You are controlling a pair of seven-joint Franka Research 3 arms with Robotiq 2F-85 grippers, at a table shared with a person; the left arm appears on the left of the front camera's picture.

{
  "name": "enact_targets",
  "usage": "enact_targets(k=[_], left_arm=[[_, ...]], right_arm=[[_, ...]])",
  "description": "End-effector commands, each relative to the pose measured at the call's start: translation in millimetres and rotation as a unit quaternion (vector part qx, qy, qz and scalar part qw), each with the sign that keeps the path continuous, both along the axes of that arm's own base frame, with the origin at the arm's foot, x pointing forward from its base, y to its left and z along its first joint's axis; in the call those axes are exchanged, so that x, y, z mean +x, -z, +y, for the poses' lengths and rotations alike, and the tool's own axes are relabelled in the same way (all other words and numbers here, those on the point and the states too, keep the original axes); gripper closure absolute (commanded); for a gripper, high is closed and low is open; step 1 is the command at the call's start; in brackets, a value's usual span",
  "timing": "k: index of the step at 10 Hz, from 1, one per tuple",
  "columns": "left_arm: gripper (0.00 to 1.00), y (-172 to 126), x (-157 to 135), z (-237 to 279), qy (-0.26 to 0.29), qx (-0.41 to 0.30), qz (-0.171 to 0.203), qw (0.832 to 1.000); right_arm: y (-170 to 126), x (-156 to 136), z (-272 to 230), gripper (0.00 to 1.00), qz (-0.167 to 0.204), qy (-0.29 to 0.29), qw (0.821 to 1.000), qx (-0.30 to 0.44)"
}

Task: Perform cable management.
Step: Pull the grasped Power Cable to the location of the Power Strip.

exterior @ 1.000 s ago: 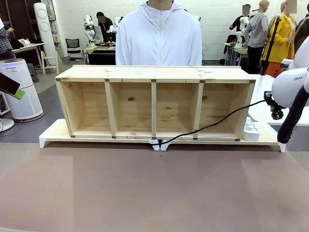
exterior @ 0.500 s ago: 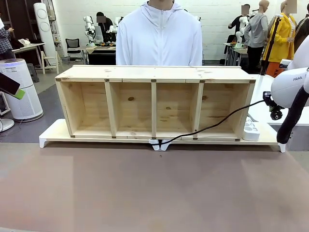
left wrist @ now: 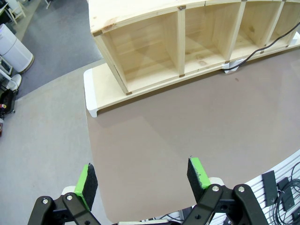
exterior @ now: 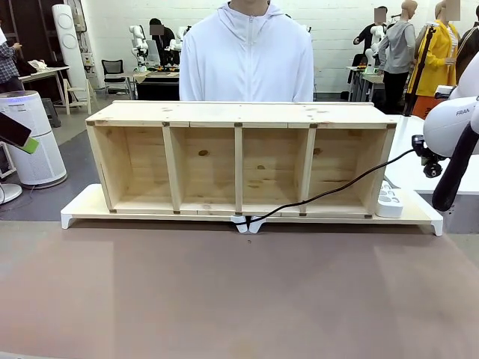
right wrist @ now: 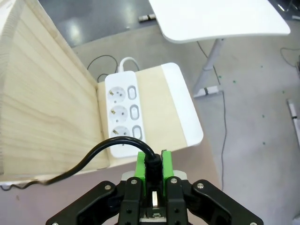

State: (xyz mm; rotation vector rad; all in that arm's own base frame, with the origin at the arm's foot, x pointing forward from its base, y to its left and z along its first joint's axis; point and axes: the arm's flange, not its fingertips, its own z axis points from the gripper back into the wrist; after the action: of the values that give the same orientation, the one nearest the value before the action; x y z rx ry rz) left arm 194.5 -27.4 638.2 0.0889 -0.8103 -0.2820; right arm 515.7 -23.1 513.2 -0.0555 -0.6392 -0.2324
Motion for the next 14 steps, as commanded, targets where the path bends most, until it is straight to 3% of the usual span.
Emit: enact_targets(k=[1,6,11,14], left_arm=[[0.0,-0.8,2.0,-0.2,-0.001,0.0,-0.005,1.0],[0.0,-0.8,2.0,-0.2,-0.001,0.0,-0.005,1.0],[0.0,-0.8,2.0,-0.2,-0.001,0.0,-0.005,1.0],[0.0,-0.8,2.0,-0.2,-0.001,0.0,-0.005,1.0]], right_arm=[[-5.8,21.3,-4.2,0.83,0.001,-0.004,1.0,-0.021],[-1.3,54.7,8.7,0.83,-0.018,-0.046,0.998,-0.027],[6.7,74.4,8.8,0.83,-0.027,-0.046,0.999,0.002],[12.9,61.9,12.8,0.83,-0.006,-0.044,0.999,-0.013]])
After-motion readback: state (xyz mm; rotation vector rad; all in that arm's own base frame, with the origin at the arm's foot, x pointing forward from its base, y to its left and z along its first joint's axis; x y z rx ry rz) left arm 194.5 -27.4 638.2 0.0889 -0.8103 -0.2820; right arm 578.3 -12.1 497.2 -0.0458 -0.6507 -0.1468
